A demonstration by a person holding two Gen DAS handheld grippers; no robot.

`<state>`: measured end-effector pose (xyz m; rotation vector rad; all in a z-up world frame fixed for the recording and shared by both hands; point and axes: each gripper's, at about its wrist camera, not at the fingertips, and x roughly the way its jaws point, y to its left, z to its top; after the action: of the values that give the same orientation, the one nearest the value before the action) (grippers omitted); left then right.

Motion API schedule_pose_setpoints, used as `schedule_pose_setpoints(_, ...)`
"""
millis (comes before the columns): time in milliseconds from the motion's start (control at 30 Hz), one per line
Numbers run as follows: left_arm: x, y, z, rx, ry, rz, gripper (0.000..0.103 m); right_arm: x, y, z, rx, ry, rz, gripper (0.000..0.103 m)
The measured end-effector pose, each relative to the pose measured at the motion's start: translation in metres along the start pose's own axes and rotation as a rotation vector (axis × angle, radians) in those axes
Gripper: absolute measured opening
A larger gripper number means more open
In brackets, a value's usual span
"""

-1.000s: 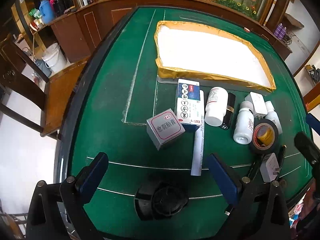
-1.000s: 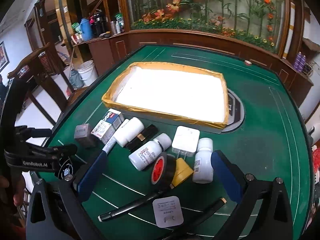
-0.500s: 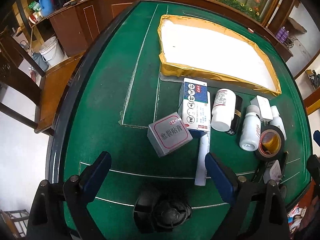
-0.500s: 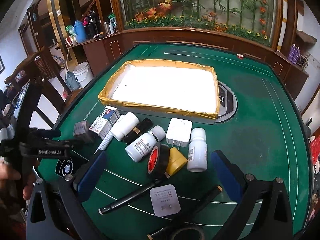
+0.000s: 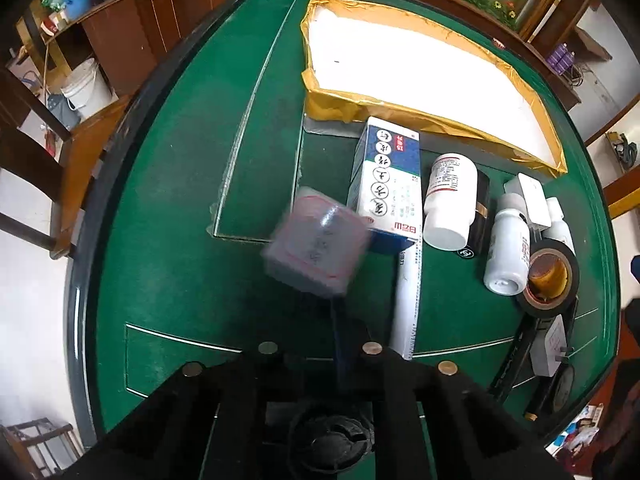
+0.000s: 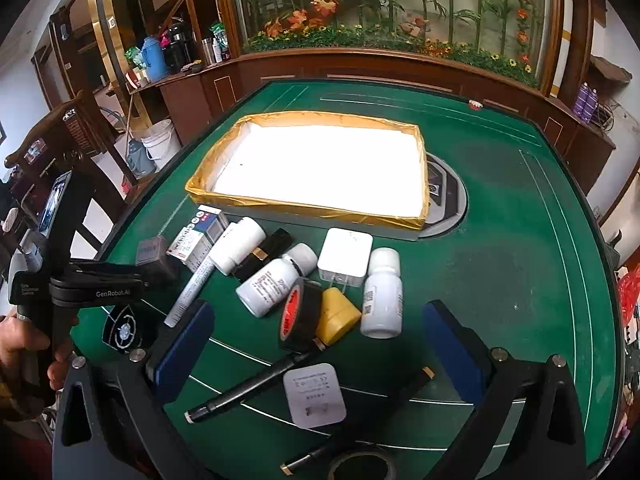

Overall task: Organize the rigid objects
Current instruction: 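Grasp the pink-and-white ointment box with the left tool while the right tool grasps a white pill bottle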

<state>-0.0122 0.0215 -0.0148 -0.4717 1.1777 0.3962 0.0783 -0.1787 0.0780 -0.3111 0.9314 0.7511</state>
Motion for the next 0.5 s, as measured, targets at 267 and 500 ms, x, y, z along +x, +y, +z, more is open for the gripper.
schedule_pose_setpoints(267, -0.007, 0.007, -0.005, -0.013, 0.002, -0.054, 0.006, 0.021, -0.03, 0.022, 0.059, 0.031, 0.002, 0.08)
schedule_pose_setpoints(500, -0.01, 0.015, -0.008, -0.023, 0.01, -0.065, 0.006, 0.07, -0.058, 0.023, 0.147, 0.18, 0.006, 0.06)
